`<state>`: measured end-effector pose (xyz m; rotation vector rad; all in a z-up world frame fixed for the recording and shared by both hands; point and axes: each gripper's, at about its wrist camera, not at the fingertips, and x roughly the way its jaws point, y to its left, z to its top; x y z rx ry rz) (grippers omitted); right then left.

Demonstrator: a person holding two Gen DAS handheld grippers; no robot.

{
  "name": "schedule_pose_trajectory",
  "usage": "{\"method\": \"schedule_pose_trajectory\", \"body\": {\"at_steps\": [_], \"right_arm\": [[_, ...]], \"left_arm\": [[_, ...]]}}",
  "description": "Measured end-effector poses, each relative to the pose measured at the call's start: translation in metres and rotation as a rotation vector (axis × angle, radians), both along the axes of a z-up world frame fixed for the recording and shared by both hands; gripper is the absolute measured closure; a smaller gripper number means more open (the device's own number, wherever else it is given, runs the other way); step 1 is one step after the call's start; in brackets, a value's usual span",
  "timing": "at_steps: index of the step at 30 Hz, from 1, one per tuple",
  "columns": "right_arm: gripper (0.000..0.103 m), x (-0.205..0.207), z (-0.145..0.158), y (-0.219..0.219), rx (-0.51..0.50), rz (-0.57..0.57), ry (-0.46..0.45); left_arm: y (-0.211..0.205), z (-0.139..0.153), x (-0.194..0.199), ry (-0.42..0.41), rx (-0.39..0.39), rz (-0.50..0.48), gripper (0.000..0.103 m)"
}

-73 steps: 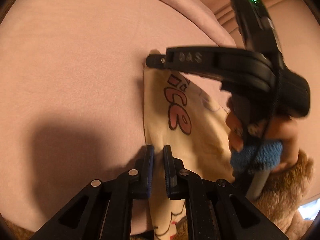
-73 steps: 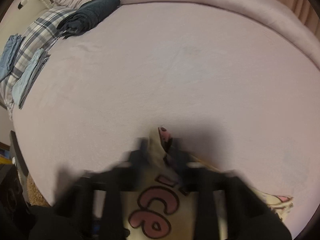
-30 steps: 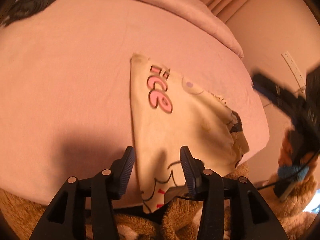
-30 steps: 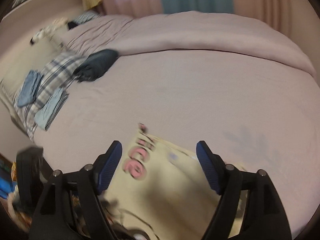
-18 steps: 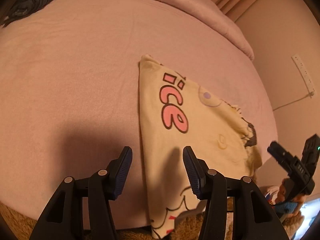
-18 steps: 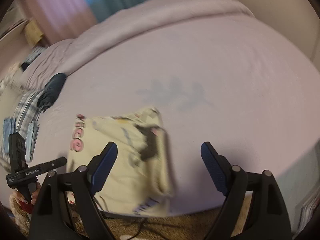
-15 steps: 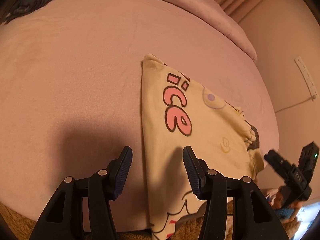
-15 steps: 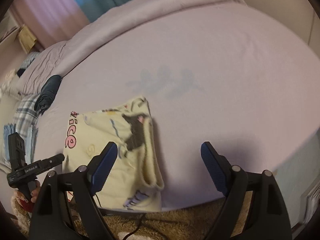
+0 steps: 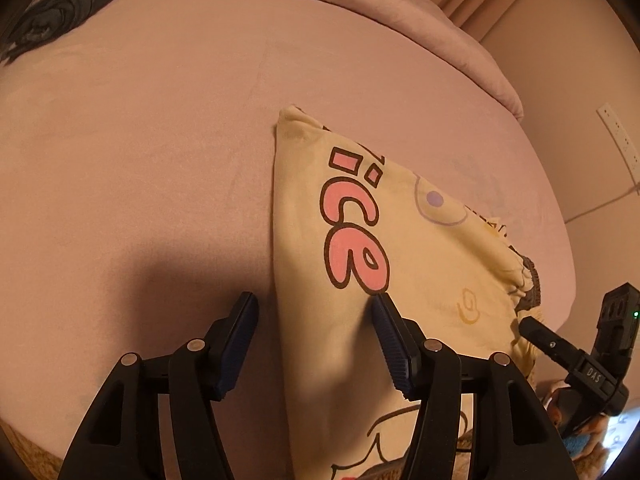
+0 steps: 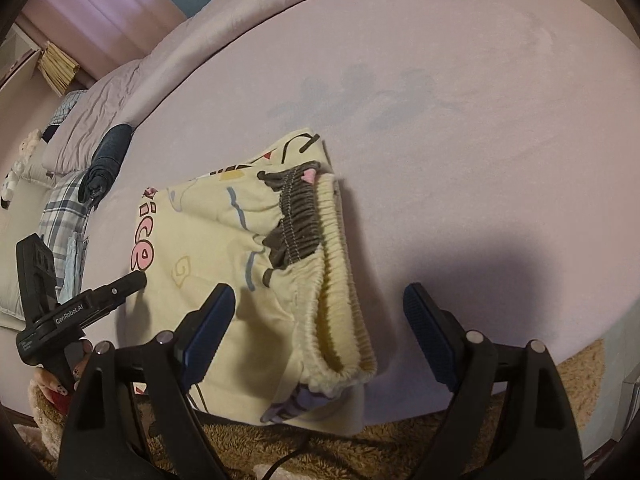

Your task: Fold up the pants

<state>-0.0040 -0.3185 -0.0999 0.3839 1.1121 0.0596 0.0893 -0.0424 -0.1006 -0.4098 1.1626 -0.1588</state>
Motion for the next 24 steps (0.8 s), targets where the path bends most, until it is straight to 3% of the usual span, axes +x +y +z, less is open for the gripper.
{"method": "schedule_pose_trajectory", "body": {"at_steps": [4, 7, 11, 15, 17, 20, 24], "right_arm": [[0.016, 0.002, -0.001, 0.008, -0.012, 0.007, 0.004], [0.016, 0.004, -0.003, 0.020, 0.000, 0.036, 0.002], [0.016, 0.006, -0.006, 0.034, -0.054, 0.066, -0.002], [0.020, 0.007, -0.007, 0.035, -0.077, 0.058, -0.008], [0.028, 0.007, -0.007, 0.034, -0.093, 0.046, -0.007], [0.043, 0.005, -0.004, 0.033, -0.117, 0.001, -0.003], [0.072, 0.004, -0.001, 0.034, -0.139, -0.012, -0.012]], "left_arm": [[0.003, -0.002, 0.001, 0.016, -0.061, -0.003, 0.045], [-0.004, -0.004, 0.002, 0.035, -0.099, -0.059, 0.045], [-0.017, -0.003, 0.001, 0.024, -0.059, -0.086, 0.046], [-0.016, -0.003, 0.003, 0.028, -0.040, -0.074, 0.068], [-0.015, -0.003, 0.003, 0.029, -0.044, -0.070, 0.070], [-0.023, 0.001, 0.001, 0.019, -0.010, -0.074, 0.082], [-0.036, 0.011, -0.001, 0.001, 0.036, -0.089, 0.087]]}}
